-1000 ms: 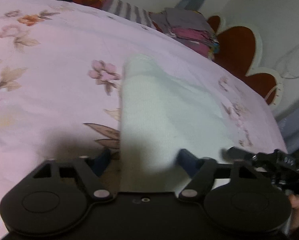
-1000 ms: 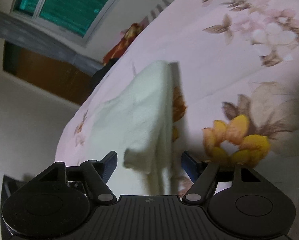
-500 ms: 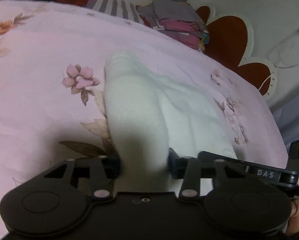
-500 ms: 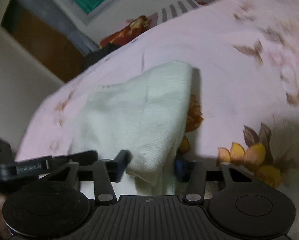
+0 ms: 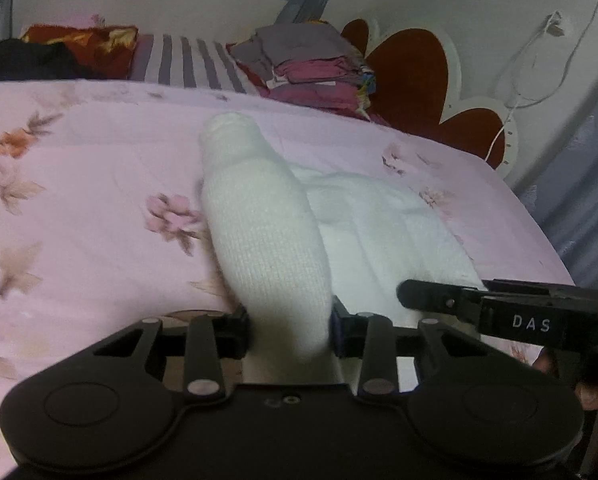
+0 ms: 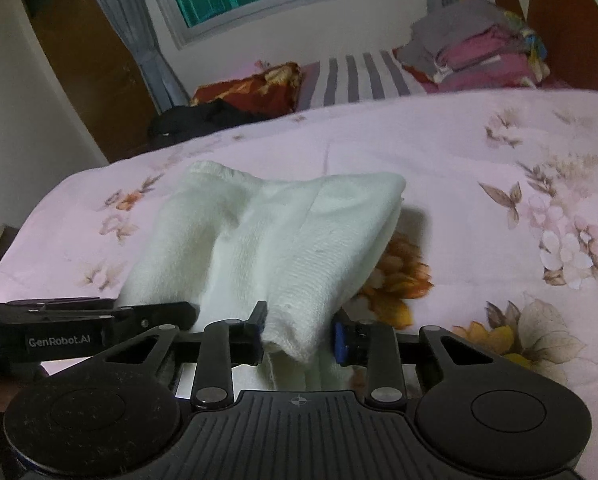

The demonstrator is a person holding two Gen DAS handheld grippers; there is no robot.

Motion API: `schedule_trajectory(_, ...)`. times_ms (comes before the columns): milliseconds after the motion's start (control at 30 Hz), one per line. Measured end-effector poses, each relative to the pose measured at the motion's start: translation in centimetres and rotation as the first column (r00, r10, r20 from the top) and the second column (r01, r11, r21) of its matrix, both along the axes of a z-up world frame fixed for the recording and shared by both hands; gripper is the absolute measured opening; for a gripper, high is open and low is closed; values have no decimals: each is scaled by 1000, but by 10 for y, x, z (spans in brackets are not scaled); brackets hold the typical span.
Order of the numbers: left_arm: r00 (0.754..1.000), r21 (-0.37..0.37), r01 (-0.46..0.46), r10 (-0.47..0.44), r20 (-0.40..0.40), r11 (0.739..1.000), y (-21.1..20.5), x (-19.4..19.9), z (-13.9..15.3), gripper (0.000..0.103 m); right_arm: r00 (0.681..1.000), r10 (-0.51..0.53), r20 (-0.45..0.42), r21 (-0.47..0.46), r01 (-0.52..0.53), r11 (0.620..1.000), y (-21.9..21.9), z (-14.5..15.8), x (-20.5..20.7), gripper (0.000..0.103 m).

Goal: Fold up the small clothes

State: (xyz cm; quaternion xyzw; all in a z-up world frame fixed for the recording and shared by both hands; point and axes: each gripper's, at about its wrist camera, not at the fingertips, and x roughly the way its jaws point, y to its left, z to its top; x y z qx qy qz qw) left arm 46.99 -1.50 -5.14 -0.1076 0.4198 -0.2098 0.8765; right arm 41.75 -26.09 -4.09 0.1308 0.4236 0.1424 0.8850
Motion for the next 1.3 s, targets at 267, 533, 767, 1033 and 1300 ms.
schedule_trajectory(267,999,30,-36,35,16,999,96,-20,15,35,999,35,24,-7,-35,999,98,19,-1,31)
schedule_trajectory(533,992,43,-128,129,-12,991,203,-40,11,36,989,143,24,21,-143,989,216,12,4,31)
schedule_trajectory(767,976,24,-200,201,-80,980,240,-36,-31,72,991,124,-58,-23,-125,992,258,-29,12,31)
schedule_trajectory(1033,978,42,-210,209,25,977,246,-39,-11,60,991,108,-83,26,-106,994,237,-42,20,32)
schedule_trajectory(1300,995,65,-91,88,49,994,229,-12,-8,29,993,74,92,-72,-68,995,259,1,27,37)
